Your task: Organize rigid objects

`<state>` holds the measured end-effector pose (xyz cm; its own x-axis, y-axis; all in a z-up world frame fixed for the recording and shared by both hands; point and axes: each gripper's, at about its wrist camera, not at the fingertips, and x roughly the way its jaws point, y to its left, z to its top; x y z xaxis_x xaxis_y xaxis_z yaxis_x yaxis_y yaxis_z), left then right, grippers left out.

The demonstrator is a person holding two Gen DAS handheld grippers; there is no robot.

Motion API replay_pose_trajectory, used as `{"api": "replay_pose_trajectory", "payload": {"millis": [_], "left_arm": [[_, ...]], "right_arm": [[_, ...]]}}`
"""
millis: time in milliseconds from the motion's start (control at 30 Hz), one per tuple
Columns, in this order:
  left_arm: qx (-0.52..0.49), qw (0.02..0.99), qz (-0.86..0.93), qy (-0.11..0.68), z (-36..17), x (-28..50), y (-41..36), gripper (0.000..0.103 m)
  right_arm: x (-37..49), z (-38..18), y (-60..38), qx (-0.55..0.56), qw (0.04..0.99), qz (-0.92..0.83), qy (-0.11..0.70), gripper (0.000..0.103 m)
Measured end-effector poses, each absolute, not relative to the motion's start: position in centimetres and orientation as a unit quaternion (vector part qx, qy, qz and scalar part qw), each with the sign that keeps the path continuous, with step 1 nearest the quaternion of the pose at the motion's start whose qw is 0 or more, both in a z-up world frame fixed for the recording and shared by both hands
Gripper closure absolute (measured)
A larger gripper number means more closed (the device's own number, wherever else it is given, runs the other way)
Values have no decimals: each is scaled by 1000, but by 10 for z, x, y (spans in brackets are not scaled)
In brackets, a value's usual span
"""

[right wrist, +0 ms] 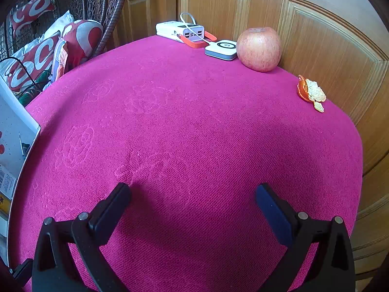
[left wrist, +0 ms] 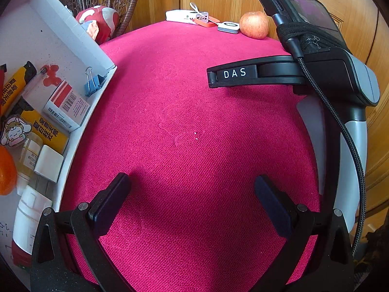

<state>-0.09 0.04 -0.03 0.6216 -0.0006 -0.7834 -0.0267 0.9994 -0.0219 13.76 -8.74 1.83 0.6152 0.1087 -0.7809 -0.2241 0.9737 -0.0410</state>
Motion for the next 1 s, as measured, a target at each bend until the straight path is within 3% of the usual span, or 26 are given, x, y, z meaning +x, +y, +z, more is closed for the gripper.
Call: {"api": "replay_pose_trajectory", "payload": {"millis": [1000], "left_arm": [[-17, 900, 8, 435, 1, -2, 1, 0]], "right_arm": [[139, 18, -86, -68, 896, 93, 429, 0]]}}
